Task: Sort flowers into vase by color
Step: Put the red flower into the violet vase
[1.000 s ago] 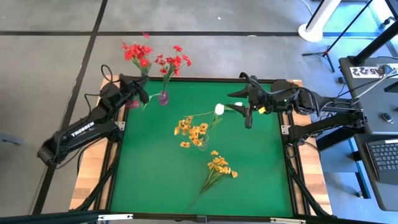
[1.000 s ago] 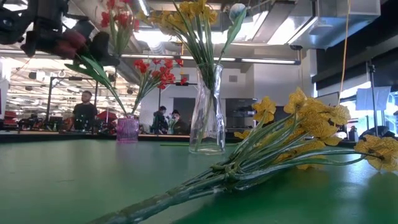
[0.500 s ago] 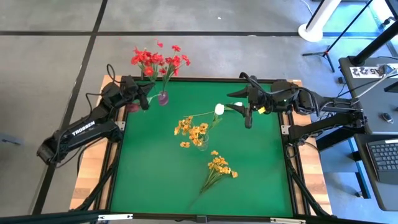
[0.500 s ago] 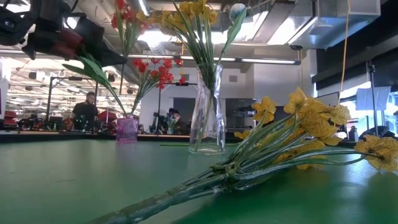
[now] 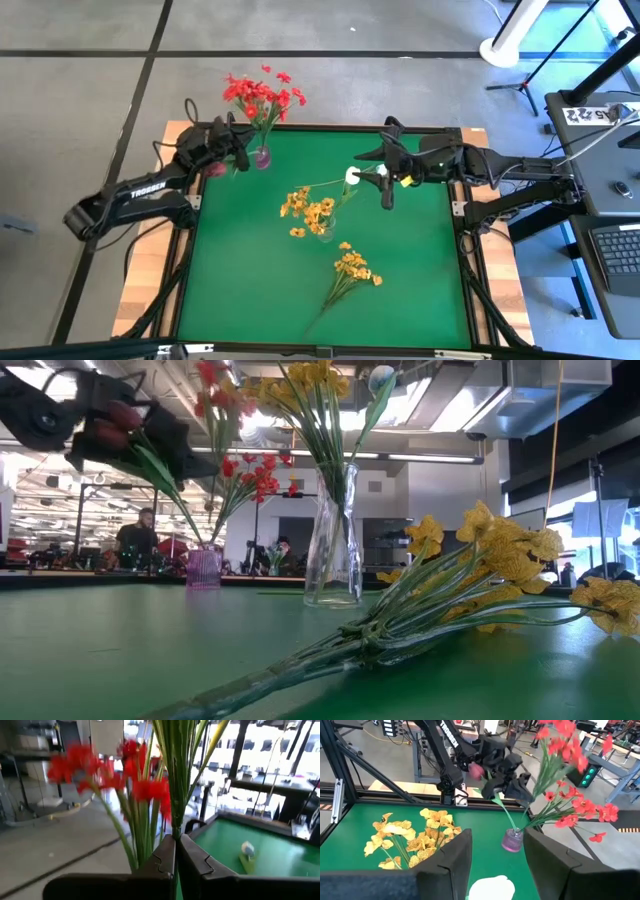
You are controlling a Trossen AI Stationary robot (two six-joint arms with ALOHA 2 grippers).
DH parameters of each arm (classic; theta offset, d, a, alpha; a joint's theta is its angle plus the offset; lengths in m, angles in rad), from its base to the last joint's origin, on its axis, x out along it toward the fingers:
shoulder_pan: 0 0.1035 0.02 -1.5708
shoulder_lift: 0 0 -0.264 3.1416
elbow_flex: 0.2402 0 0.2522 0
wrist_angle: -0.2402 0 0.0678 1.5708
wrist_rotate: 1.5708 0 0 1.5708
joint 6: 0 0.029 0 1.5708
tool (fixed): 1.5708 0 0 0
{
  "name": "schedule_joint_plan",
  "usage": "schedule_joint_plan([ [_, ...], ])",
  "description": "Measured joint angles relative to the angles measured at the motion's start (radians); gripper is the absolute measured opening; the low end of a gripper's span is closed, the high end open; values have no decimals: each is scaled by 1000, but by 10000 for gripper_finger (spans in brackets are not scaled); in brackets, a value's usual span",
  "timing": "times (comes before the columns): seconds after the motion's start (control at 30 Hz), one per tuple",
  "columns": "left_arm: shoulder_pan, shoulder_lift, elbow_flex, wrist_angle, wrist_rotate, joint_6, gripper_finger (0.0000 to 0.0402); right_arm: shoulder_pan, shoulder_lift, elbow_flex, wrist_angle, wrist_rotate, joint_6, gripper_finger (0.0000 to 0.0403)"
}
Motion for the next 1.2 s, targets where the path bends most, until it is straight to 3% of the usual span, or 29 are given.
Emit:
schedule_joint_plan([
  [0.37, 0, 176, 0, 50, 20, 13, 0, 0, 0, 0, -7, 0, 0, 175],
  [0.97, 0, 172, 0, 124, 8, 81, 0, -1, 0, 0, -23, 1, 5, 175],
  [1.2, 0, 89, 0, 119, 6, 89, 0, -1, 0, 0, -28, 1, 6, 175],
])
